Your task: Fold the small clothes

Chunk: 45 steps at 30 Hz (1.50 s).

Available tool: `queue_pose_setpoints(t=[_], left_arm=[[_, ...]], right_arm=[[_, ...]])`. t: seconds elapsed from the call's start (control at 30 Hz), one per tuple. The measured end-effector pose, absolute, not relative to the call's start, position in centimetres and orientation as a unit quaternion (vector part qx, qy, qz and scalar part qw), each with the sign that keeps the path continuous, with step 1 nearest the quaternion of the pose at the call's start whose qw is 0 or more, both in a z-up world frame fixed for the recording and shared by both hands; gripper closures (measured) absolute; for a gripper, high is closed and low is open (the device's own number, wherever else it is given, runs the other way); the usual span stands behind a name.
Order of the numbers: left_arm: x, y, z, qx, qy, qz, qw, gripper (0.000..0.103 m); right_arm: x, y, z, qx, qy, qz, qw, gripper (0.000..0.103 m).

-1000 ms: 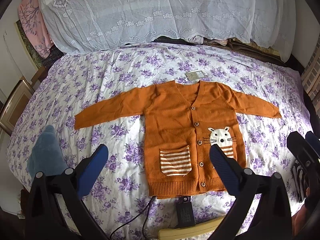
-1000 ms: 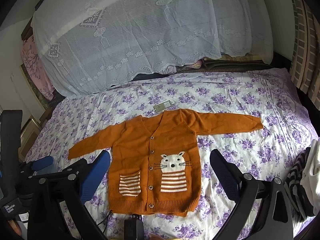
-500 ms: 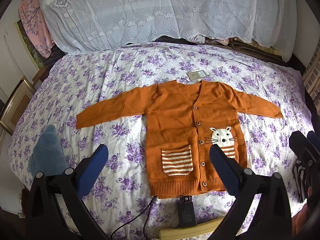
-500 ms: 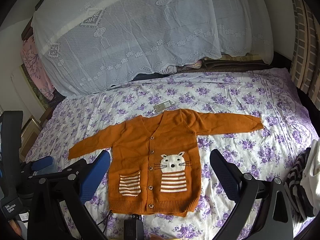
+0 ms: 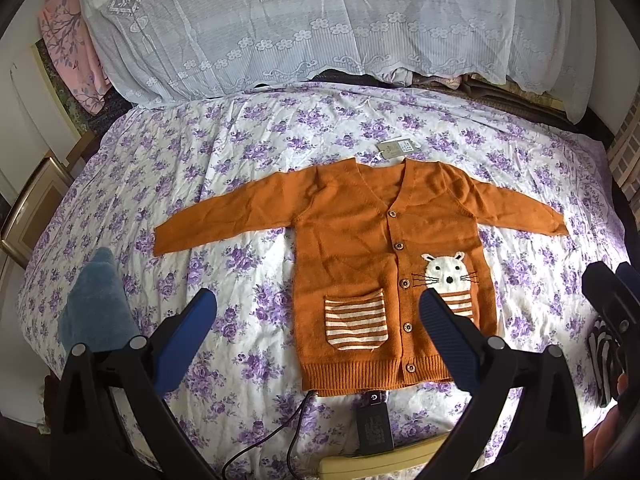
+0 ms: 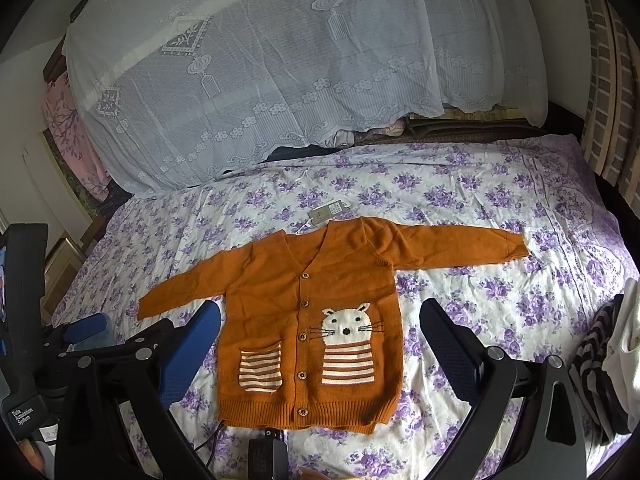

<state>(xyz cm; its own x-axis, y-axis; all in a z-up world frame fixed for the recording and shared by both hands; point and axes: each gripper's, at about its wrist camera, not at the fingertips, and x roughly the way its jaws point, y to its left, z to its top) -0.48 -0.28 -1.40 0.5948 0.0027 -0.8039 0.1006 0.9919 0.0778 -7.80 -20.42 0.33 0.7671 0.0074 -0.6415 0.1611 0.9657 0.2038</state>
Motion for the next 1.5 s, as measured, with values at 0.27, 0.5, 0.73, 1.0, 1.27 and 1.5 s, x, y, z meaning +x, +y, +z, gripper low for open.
queue_pose_setpoints(t=[0.27,0.5,0.73,1.0,1.27,1.5], left_arm=[[-0.4,-0.4,-1.3,0.058,0.450,-0.028,0.891,0.004],[-0.4,-0.5,-1.3,0.058,0.450,-0.027,0.891,0.004],[-0.8,-0.1,-1.8,0.059,0.452,-0.027,0.889,0.004],[-1.0,-0.1,-2.4,0.063,0.456,-0.025,0.888,0.004],[-0.2,-0.3,-2.6,0.057,0.460,-0.028,0.886,0.004],[1.0,-1.3,-3.6,0.053,0.479,-0.039,0.875,0.004]], right_arm=[[-7.7,-20.5,0.3,0.124,0.339,-0.041,0.932,0.003],[-7.9,-20.3,0.1,0.126,0.341,-0.041,0.931,0.003],[-7.8,-20.2,-0.2,0.129,0.345,-0.040,0.929,0.003],[-8.1,-20.3,-0.6,0.151,0.341,-0.024,0.928,0.003],[-10.6,-22.3,-2.1,0.287,0.307,0.065,0.905,0.003],[-10.9,-23.8,-2.4,0.326,0.300,0.064,0.894,0.003]])
